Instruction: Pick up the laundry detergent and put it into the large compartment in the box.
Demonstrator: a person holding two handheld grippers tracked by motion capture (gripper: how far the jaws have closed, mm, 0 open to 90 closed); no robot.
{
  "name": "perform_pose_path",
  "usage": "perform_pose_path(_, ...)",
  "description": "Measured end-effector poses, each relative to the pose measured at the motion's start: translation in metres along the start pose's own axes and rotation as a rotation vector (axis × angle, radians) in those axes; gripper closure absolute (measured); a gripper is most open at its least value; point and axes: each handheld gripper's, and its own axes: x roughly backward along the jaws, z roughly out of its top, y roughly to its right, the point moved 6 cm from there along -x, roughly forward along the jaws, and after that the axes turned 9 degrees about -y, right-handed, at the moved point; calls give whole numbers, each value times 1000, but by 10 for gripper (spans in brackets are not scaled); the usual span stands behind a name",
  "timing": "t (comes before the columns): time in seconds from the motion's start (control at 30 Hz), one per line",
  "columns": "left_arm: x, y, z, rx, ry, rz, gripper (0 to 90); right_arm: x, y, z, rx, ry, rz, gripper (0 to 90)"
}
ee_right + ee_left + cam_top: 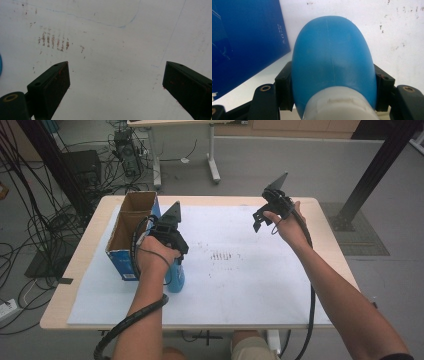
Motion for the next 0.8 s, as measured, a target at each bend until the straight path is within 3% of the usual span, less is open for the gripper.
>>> perform_pose_path(0.8,0,1,1,-5,-1,4,366,-1,1,0,2,2,2,72)
